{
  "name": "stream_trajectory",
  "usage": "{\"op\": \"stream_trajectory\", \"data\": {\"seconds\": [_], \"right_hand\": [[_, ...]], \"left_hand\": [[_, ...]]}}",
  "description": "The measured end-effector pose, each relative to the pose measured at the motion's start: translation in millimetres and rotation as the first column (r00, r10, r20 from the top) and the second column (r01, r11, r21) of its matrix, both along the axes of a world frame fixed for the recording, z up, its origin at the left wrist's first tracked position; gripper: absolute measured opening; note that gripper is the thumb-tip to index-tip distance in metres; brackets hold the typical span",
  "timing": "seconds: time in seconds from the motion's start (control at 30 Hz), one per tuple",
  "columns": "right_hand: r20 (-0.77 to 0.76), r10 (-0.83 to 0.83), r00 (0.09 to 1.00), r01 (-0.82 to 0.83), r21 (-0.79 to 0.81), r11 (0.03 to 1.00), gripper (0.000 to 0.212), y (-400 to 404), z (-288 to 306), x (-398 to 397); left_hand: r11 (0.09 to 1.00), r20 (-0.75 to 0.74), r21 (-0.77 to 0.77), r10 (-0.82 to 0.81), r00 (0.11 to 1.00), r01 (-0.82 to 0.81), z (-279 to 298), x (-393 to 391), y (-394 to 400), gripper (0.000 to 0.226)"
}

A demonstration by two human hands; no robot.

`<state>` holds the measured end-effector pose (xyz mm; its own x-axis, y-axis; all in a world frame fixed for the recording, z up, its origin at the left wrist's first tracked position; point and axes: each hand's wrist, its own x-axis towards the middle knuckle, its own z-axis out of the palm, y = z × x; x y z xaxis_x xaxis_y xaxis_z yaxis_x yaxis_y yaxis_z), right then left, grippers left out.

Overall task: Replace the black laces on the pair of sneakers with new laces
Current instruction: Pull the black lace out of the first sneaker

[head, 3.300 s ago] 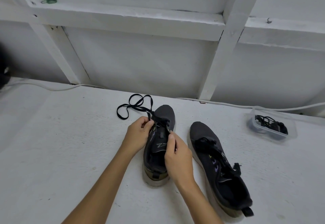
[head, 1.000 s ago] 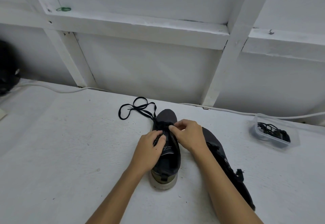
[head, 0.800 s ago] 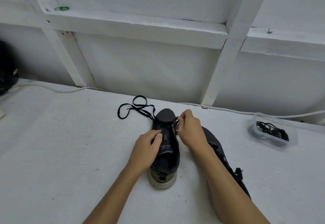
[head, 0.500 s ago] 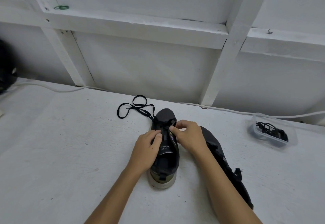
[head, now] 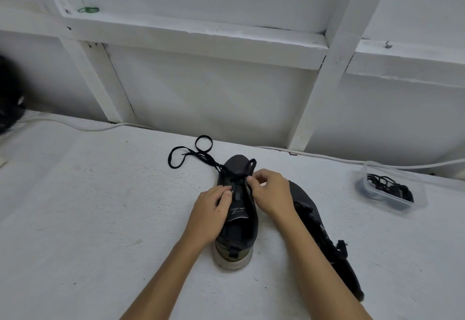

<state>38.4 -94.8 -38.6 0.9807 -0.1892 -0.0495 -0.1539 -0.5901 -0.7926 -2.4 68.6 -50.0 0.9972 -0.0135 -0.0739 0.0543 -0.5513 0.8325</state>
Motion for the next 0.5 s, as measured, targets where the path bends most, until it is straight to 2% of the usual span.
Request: {"op": "stream_trajectory", "data": {"seconds": [0.07,0.13,0.17,0.2,0.27,0.3,0.37,0.43,0.5], "right_hand": [[0.088,-0.156,0.984,0.142,0.148,0.979,0.016,-6,4,7],[0.077,-0.356,0.931,0.311,0.340,0.887,0.015,-15,14,12],[0.052,-0.385,0.921,0.342,0.361,0.867,0.017,-20,18,13],[-0.001,-0.351,0.936,0.328,0.357,0.875,0.022,-22,20,12],[-0.153,-0.172,0.973,0.216,0.341,0.915,0.033,-15,21,4],[-0.209,-0.084,0.974,0.153,0.341,0.927,0.033,-9,19,0],[-0.191,0.004,0.982,0.047,0.258,0.965,0.022,0,7,-2],[-0.097,-0.028,0.995,0.049,0.220,0.974,0.018,4,2,2],[0.015,-0.243,0.970,0.223,0.344,0.912,0.017,-1,9,9]], "left_hand": [[1.000,-0.005,0.002,0.001,1.000,-0.001,1,-1,0,0.035],[1.000,-0.012,-0.008,0.004,1.000,-0.004,2,-2,0,0.035],[1.000,-0.018,-0.012,0.003,1.000,-0.003,2,-2,0,0.035],[1.000,-0.022,-0.016,0.003,1.000,-0.003,1,-1,0,0.035],[1.000,-0.018,-0.013,0.007,1.000,-0.007,0,0,0,0.035],[1.000,-0.013,-0.008,0.007,1.000,-0.007,-1,0,-1,0.035],[1.000,-0.010,0.004,0.007,1.000,-0.007,-1,1,0,0.035],[1.000,-0.020,0.007,0.005,1.000,-0.005,-2,0,1,0.036],[1.000,-0.032,-0.003,0.000,1.000,0.000,-2,-1,1,0.037]]}}
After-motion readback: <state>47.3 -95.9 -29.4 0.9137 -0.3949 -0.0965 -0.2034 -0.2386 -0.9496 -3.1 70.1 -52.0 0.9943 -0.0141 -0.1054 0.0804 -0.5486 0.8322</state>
